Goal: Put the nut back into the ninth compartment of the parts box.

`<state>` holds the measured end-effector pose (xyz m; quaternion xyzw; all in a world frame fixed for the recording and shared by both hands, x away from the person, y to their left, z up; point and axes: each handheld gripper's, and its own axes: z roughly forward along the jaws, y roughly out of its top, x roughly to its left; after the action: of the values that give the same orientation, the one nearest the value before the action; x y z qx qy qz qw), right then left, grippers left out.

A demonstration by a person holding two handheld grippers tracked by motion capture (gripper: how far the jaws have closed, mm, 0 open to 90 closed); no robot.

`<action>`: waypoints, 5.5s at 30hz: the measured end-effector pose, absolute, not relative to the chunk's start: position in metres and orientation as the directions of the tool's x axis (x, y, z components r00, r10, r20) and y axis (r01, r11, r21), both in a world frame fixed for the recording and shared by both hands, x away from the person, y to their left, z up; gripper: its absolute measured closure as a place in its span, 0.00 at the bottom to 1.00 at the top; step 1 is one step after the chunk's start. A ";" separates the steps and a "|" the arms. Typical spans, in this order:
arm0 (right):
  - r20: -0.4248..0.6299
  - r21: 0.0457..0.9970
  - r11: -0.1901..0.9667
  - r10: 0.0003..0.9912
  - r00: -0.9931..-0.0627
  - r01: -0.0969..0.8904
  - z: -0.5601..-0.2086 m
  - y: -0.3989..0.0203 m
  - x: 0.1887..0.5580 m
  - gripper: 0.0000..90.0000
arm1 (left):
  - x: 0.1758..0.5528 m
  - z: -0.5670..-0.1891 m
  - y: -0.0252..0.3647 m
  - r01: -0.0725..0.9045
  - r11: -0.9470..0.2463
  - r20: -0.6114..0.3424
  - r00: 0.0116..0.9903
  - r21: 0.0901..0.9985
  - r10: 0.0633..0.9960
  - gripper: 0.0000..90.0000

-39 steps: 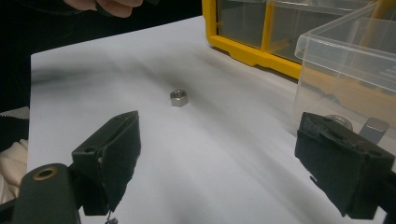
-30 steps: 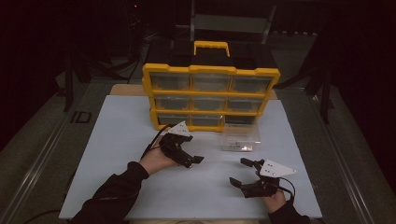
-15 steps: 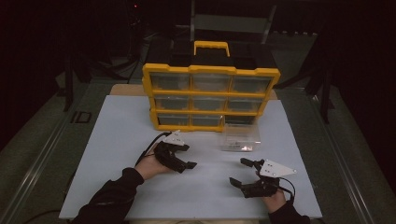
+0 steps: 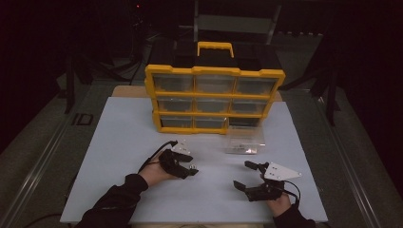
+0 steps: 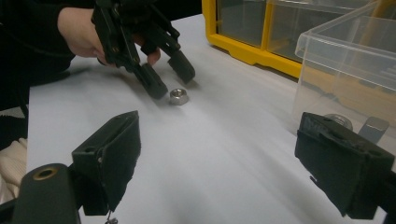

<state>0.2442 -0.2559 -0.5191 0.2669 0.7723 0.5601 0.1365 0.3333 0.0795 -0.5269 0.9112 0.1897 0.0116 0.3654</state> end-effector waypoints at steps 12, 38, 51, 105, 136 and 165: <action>0.088 0.937 0.233 0.564 -0.821 0.261 -0.519 -0.256 0.244 0.16 | 0.330 -0.532 0.071 0.284 -0.701 -0.041 0.939 0.654 0.342 0.62; 0.106 0.940 0.213 0.560 -0.822 0.266 -0.520 -0.259 0.245 0.16 | 0.340 -0.513 0.070 0.271 -0.709 -0.033 0.943 0.651 0.331 0.77; 0.095 0.942 0.216 0.564 -0.820 0.258 -0.519 -0.259 0.245 0.16 | 0.360 -0.456 0.066 0.248 -0.661 -0.018 0.942 0.708 0.334 0.77; 0.100 0.939 0.222 0.558 -0.824 0.264 -0.520 -0.257 0.246 0.16 | 0.402 -0.412 -0.057 0.294 -0.537 -0.060 0.910 0.791 0.411 0.77; 0.099 0.937 0.228 0.555 -0.826 0.265 -0.520 -0.256 0.246 0.16 | 0.408 -0.449 -0.084 0.371 -0.663 -0.072 0.899 0.651 0.432 0.76; 0.098 0.936 0.230 0.556 -0.825 0.266 -0.520 -0.257 0.246 0.16 | 0.396 -0.423 -0.065 0.398 -0.631 -0.134 0.896 0.666 0.423 0.06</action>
<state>0.2459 -0.2565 -0.5199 0.2658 0.7735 0.5607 0.1292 0.3961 -0.0647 -0.4228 0.9028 0.2272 0.0173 0.3647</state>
